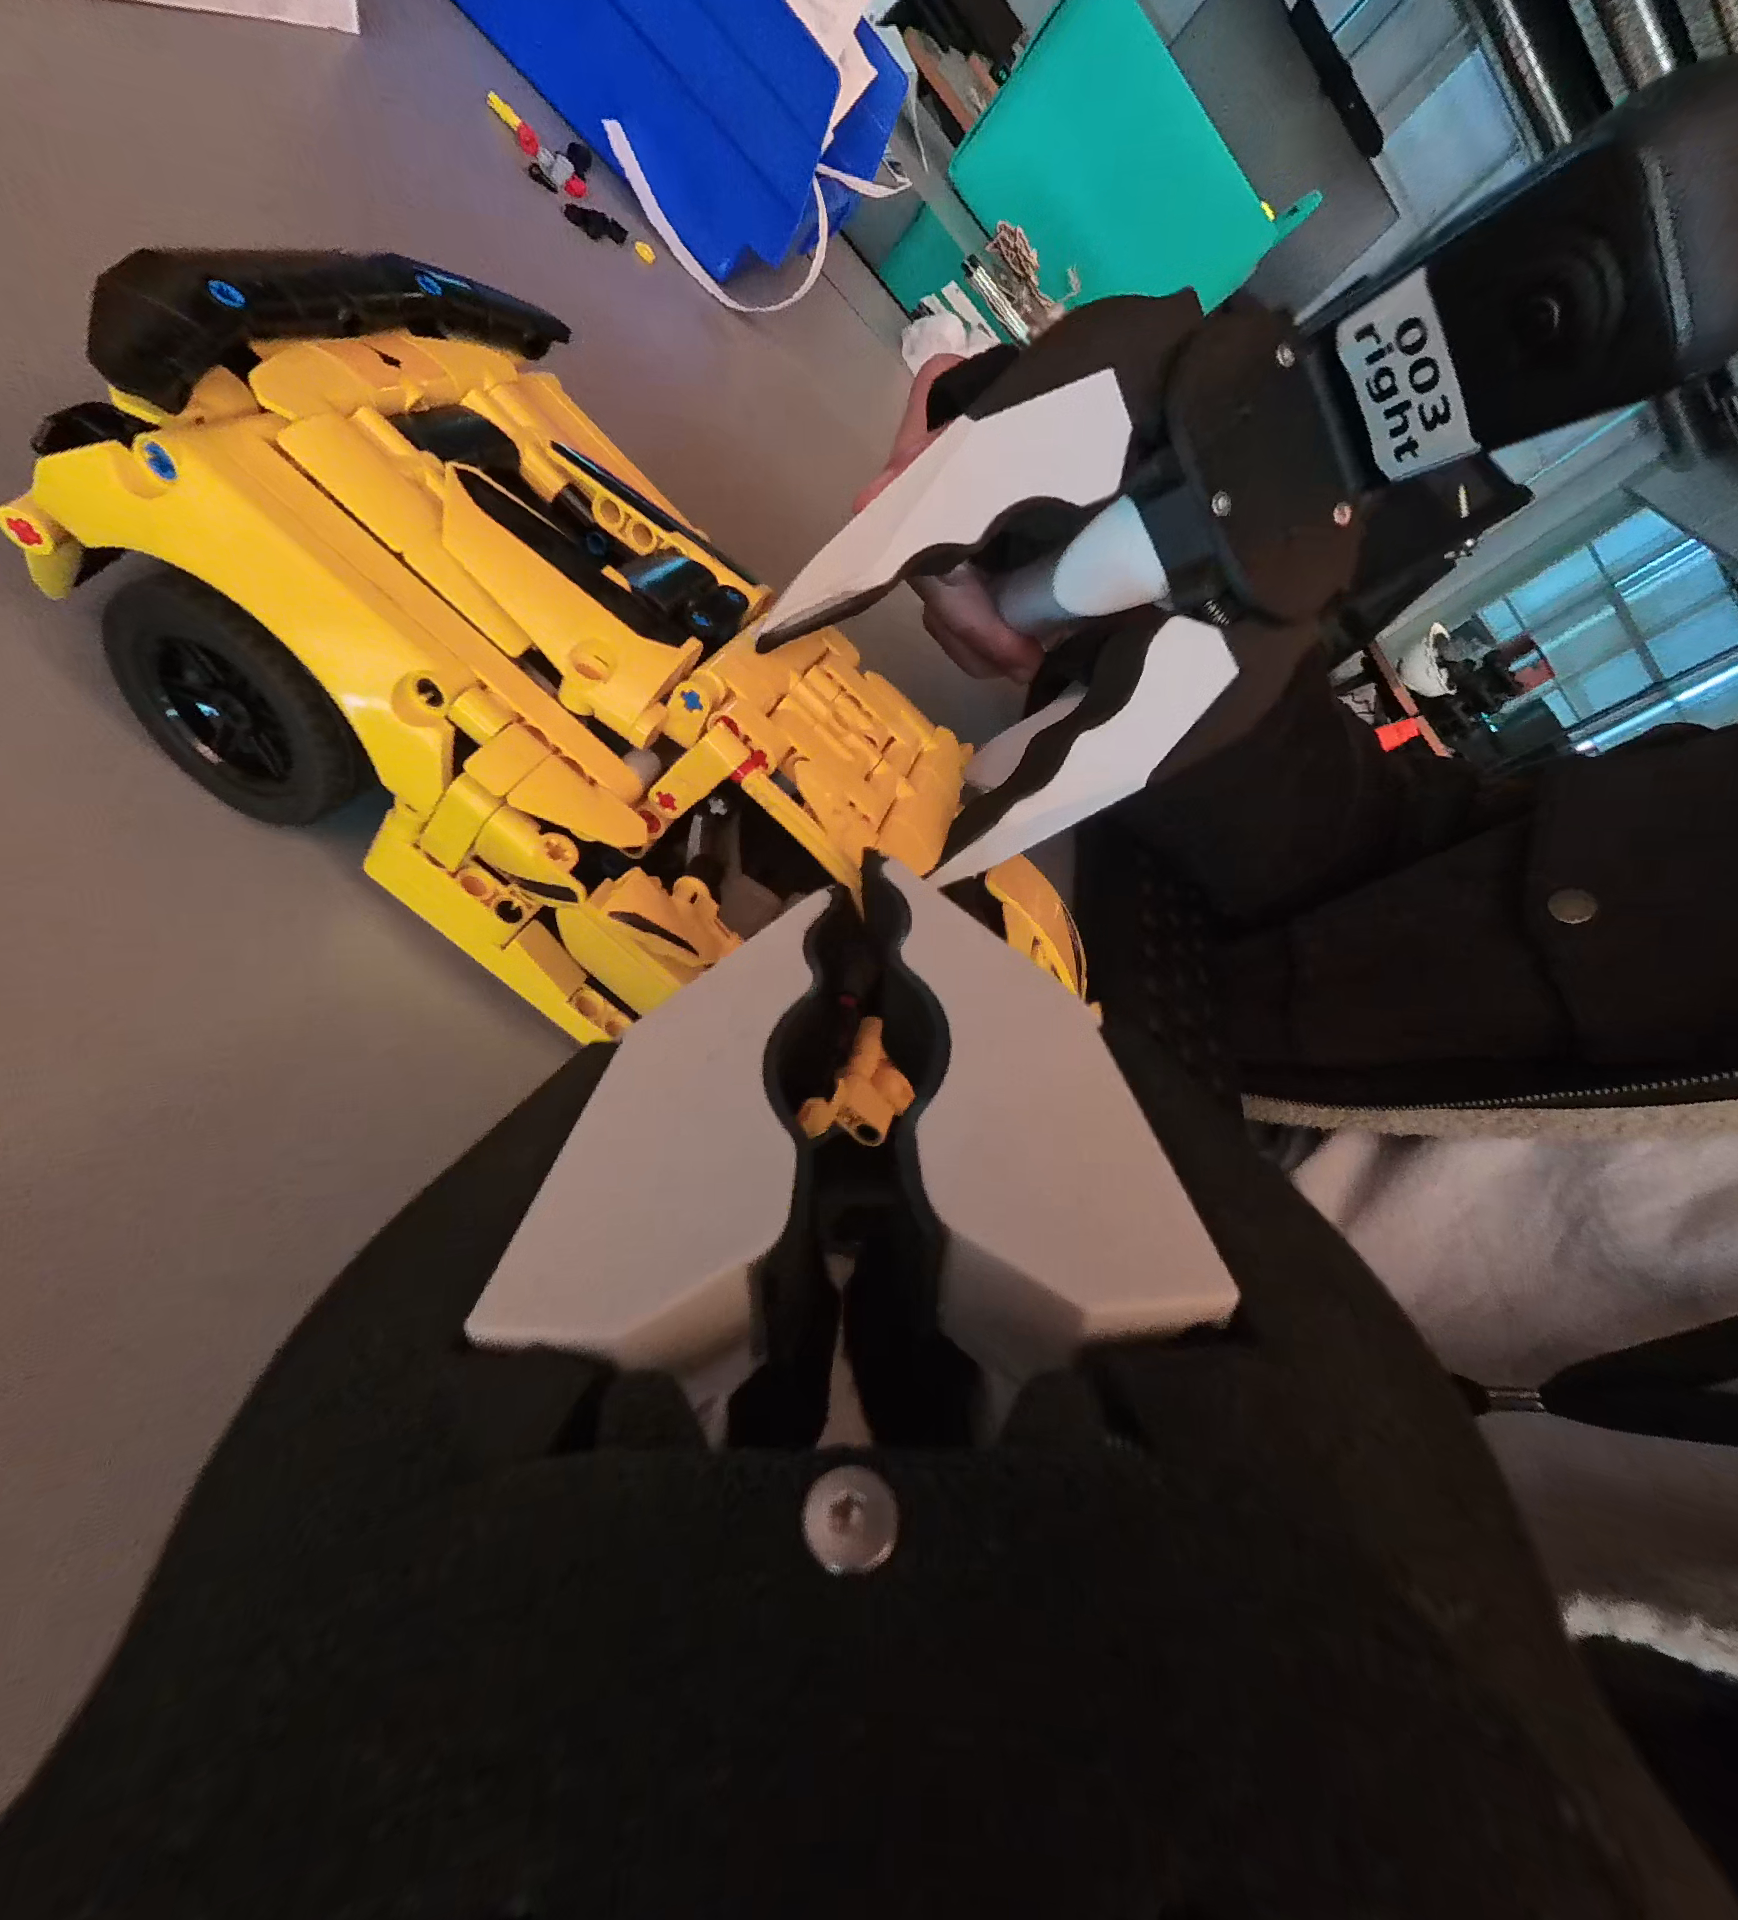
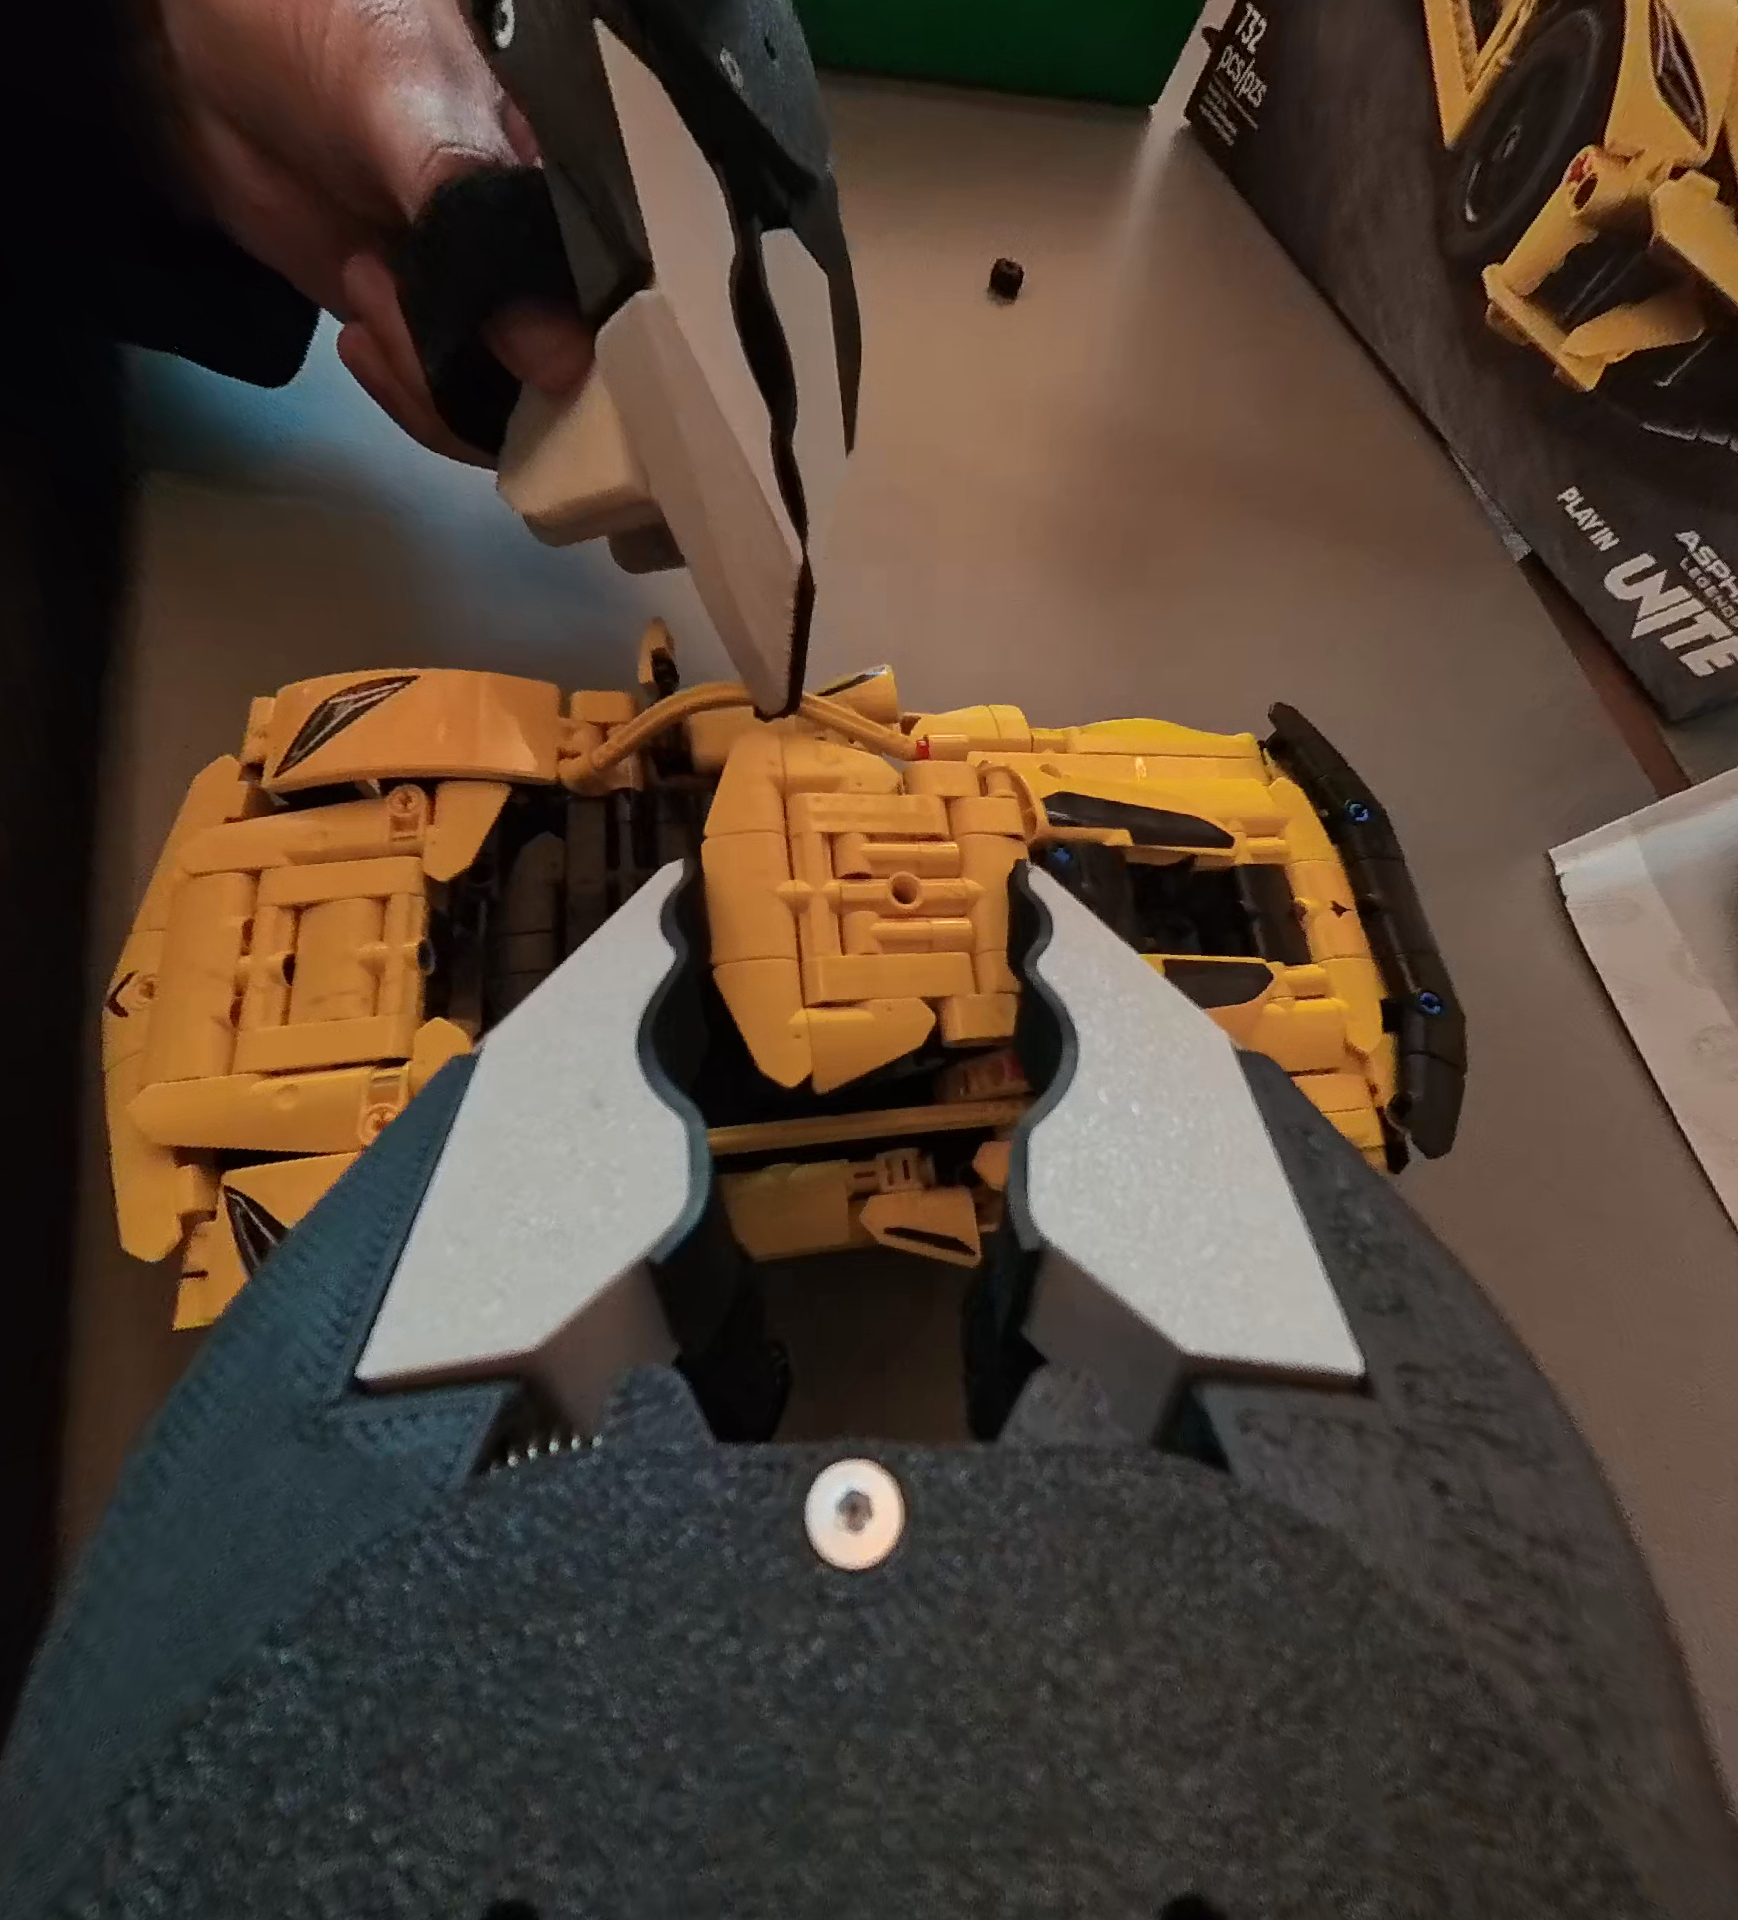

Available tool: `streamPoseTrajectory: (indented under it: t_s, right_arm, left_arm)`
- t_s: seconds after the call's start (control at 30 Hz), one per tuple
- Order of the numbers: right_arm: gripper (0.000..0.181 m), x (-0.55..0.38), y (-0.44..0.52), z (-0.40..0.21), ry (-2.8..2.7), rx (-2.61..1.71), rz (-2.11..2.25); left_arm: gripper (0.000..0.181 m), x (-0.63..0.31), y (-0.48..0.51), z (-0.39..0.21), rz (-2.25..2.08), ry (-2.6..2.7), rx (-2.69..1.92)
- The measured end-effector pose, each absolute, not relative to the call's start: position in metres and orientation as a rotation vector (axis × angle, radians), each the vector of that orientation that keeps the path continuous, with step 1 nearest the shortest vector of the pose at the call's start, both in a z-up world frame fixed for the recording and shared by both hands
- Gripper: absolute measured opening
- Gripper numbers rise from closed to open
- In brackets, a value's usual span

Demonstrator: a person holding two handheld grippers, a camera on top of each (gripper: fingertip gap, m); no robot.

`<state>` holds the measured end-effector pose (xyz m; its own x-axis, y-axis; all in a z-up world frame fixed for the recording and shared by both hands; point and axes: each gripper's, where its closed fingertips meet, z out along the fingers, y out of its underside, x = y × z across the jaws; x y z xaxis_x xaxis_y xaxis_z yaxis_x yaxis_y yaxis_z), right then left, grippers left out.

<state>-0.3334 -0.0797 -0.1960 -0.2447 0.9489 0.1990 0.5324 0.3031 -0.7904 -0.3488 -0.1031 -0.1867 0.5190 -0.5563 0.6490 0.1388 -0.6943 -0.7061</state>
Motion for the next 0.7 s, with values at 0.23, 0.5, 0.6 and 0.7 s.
streamPoseTrajectory:
  t_s: [0.23, 0.5, 0.6, 0.7]
  right_arm:
    - [0.038, -0.329, -0.089, -0.189, -1.931, -1.058, 0.532]
    - [0.036, -0.339, -0.079, -0.200, -1.897, -1.034, 0.226]
    - [0.032, -0.338, -0.077, -0.199, -1.868, -1.031, 0.180]
    - [0.031, -0.338, -0.076, -0.199, -1.848, -1.054, 0.198]
  left_arm:
    - [0.002, -0.350, -0.102, -0.188, -1.244, 0.310, -2.025]
    - [0.001, -0.348, -0.100, -0.187, -1.258, 0.244, -2.016]
    - [0.001, -0.348, -0.101, -0.186, -1.243, 0.228, -2.009]
    - [0.002, -0.348, -0.103, -0.186, -1.226, 0.226, -2.013]
